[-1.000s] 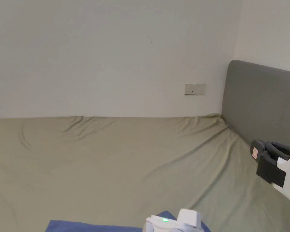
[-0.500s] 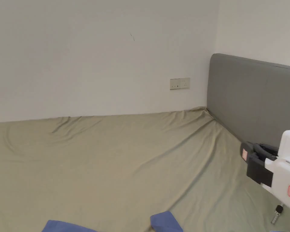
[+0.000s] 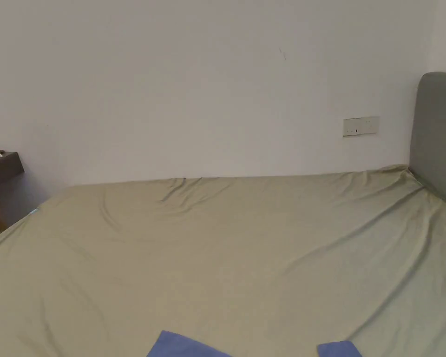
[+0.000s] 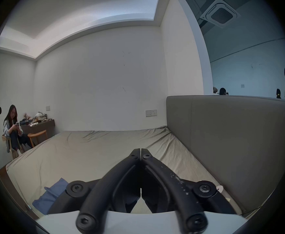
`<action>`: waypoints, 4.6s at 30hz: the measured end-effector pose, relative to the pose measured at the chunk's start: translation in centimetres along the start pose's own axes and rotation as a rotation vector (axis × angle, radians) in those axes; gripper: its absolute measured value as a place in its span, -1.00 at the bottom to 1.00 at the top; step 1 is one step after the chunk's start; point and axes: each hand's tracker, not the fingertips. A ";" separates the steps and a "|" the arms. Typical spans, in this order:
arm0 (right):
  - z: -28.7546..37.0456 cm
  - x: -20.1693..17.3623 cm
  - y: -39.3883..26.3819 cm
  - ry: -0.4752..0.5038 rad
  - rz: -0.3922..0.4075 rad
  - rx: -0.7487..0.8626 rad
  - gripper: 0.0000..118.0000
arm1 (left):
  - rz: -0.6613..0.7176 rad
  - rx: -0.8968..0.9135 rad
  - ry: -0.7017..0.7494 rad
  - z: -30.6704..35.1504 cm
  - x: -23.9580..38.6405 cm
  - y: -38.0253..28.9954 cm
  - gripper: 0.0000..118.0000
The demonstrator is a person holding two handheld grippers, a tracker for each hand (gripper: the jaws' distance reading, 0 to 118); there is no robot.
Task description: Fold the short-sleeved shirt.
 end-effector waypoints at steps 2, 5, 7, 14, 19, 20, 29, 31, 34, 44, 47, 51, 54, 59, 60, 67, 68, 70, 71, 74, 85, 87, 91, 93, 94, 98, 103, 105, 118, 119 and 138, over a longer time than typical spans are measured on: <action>-0.8 -0.7 -0.1 0.007 -0.023 0.000 -0.98 | 0.086 -0.060 -0.081 -0.8 -0.7 -0.4 -1.00; -2.3 -2.1 -0.8 0.032 -0.008 -0.038 -0.98 | 0.124 -0.281 -0.170 -6.8 0.8 -3.0 -1.00; -3.4 -3.0 -1.7 0.048 0.025 -0.075 -0.98 | 0.162 -0.474 -0.300 -12.6 2.2 -6.5 -1.00; -9.1 -4.9 -5.7 0.073 0.022 -0.197 -0.98 | 0.032 -0.952 -0.428 -30.3 9.9 -24.9 0.60; -12.1 -5.7 -8.1 0.073 0.002 -0.264 -0.98 | 0.016 -1.032 -0.296 -36.7 10.6 -34.0 0.80; -12.5 -5.7 -8.5 0.072 0.022 -0.281 -0.98 | 0.024 -1.075 -0.258 -37.3 10.7 -35.4 0.80; -14.4 -6.1 -11.1 0.080 0.035 -0.351 -0.98 | -0.100 -1.026 -0.448 -31.8 12.3 -38.6 -0.63; -14.6 -6.0 -11.7 0.105 0.016 -0.365 -0.98 | -0.151 -1.019 -0.483 -30.6 13.0 -38.4 -0.97; -14.7 -5.6 -13.1 0.085 0.020 -0.424 -0.98 | -0.201 -0.951 -0.483 -29.4 13.1 -36.8 -0.97; -18.6 -0.2 -22.2 0.224 0.079 -0.702 0.92 | -0.074 -0.695 -0.457 -18.8 7.5 -22.0 -0.97; -20.2 -1.2 -24.8 0.319 0.136 -0.729 0.85 | 0.014 -0.690 -0.465 -16.4 6.2 -20.9 -0.97; -22.5 -2.3 -27.5 0.390 0.132 -0.881 0.04 | 0.035 -0.710 -0.414 -15.0 5.1 -21.9 -0.97; -22.2 -4.1 -28.5 0.374 0.159 -0.948 -0.62 | 0.040 -0.749 -0.392 -14.1 4.7 -23.1 -0.97; -16.4 -4.7 -25.7 0.293 0.142 -0.749 -0.95 | 0.081 -0.761 -0.345 -12.5 3.3 -23.5 -0.97; -14.6 -5.0 -23.7 0.236 0.167 -0.638 -0.96 | 0.096 -0.743 -0.326 -11.8 3.0 -22.9 -0.97; -4.8 -3.2 -5.8 0.053 -0.107 0.054 -0.96 | 0.182 -0.357 -0.238 -6.8 1.9 -10.6 -0.97; -3.6 -3.7 -2.8 0.049 -0.124 0.141 -0.96 | 0.184 -0.290 -0.240 -6.0 1.9 -8.3 -0.97; -2.2 -3.5 2.1 0.037 -0.107 0.209 -0.96 | 0.174 -0.202 -0.205 -5.1 2.0 -4.2 -0.97; -1.8 -3.0 4.3 0.052 -0.131 0.266 -0.96 | 0.166 -0.138 -0.187 -5.2 1.8 -2.6 -0.97; -2.4 -3.0 9.9 0.090 -0.135 0.337 -0.96 | 0.146 -0.039 -0.157 -6.0 2.1 2.2 -0.97; -13.7 -6.4 24.9 -0.025 -0.060 0.408 -0.96 | 0.120 0.014 -0.075 -20.9 6.2 12.4 -0.97; -15.3 -7.4 26.8 -0.055 0.001 0.408 -0.96 | 0.025 0.015 -0.027 -23.4 7.8 13.6 -0.97; -18.7 -8.2 29.6 -0.083 0.042 0.363 -0.96 | 0.036 0.054 -0.011 -27.2 9.5 15.0 -0.97; -20.4 -8.0 30.5 -0.108 -0.001 0.352 -0.96 | 0.082 0.045 -0.014 -29.5 9.9 15.4 -0.97; -21.1 -7.8 30.8 -0.109 -0.028 0.361 -0.96 | 0.072 0.045 -0.006 -30.3 10.2 15.5 -0.97; -24.7 -6.7 32.2 -0.125 -0.064 0.370 -0.96 | 0.028 0.061 -0.065 -34.3 11.3 16.0 -0.97; -28.2 -6.1 32.7 -0.135 -0.074 0.340 -0.96 | -0.008 0.079 -0.078 -38.5 13.5 15.8 -0.97; -29.5 -6.3 32.4 -0.149 -0.032 0.334 -0.96 | 0.011 0.065 -0.059 -40.1 13.9 15.6 -0.97; -36.1 -6.7 25.1 -0.030 -0.021 0.179 -0.96 | -0.065 -0.064 -0.050 -43.4 14.2 7.4 -0.97; -36.0 -6.7 23.4 -0.072 0.040 0.133 -0.96 | -0.060 -0.091 -0.072 -43.1 13.8 5.5 -0.97; -6.5 1.2 -19.0 0.169 -0.167 -0.560 -0.96 | 0.184 -0.686 -0.220 -9.7 1.2 -28.7 -0.97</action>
